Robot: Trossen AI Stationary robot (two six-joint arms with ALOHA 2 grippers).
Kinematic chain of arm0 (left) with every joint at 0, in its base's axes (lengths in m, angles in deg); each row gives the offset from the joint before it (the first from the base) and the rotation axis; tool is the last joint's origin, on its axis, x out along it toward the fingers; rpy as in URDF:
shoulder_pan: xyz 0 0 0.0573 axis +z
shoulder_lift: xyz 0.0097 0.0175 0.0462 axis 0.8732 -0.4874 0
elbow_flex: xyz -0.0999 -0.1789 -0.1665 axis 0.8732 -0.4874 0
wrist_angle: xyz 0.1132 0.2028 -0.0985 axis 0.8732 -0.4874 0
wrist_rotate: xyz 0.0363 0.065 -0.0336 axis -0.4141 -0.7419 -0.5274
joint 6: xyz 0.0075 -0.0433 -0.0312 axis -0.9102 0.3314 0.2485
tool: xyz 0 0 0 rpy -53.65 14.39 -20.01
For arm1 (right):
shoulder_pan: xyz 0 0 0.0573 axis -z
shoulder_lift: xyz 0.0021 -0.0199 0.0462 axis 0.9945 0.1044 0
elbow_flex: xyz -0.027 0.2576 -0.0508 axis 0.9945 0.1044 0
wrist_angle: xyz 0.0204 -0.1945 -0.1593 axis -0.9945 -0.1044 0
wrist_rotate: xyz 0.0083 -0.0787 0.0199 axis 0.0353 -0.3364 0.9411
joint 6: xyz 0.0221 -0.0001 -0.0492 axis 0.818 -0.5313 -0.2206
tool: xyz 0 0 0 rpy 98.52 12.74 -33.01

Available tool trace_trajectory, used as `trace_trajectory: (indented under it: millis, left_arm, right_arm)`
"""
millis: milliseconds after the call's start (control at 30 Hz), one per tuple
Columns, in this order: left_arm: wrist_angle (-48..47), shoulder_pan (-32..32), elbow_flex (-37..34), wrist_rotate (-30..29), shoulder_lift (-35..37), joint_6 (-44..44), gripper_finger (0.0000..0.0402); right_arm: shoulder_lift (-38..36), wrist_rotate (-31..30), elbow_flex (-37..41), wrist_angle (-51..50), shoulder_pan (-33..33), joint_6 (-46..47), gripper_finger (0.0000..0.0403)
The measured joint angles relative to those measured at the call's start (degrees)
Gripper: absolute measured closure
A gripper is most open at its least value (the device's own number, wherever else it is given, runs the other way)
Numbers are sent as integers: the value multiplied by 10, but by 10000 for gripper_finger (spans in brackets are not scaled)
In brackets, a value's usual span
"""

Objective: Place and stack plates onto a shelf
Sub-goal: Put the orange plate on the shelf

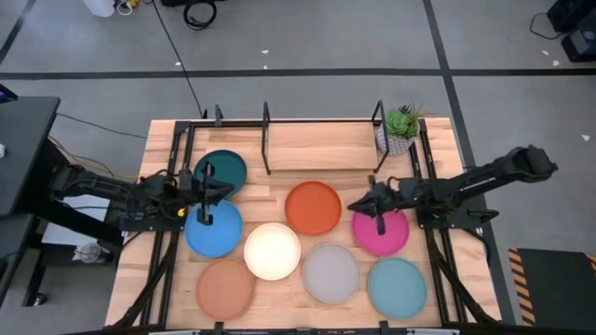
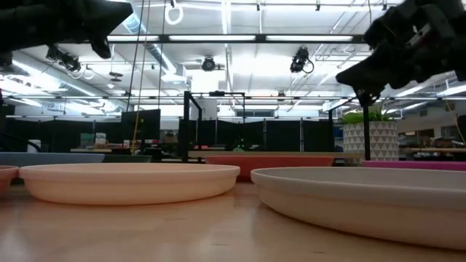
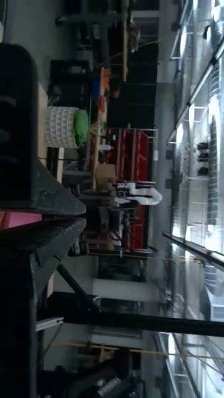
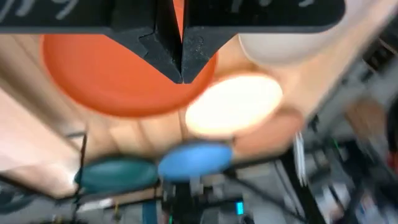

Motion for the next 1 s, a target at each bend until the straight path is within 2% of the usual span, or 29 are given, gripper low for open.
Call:
trace_trajectory:
  millis: [133,267,400,567,667,800,1000]
  left_arm:
    - [-103,1,43,0,-1,1,374]
    - [-131,2,54,0,0,-5,374]
    - [-130,2,54,0,0,-7,374]
    - [-125,1,55,-34,0,0,374]
    - [-127,1,55,-54,0,-3,368]
    - [-129,2,55,-68,0,-20,343]
    - [-154,2,55,-81,0,-16,282]
  right_arm:
    - [93,-25,-97,-109,-30,-47,391]
    - [171,-49,-194,-236,-54,-89,377]
    - [233,-92,-268,-303,-71,-122,335]
    - [302,-71,-343,-363,-83,-132,263]
    - [344,-69,-392,-443,-89,-126,239]
    - [394,-69,-450,-523,-95,-126,238]
    - [455,-69,-507,-596,-96,-135,252]
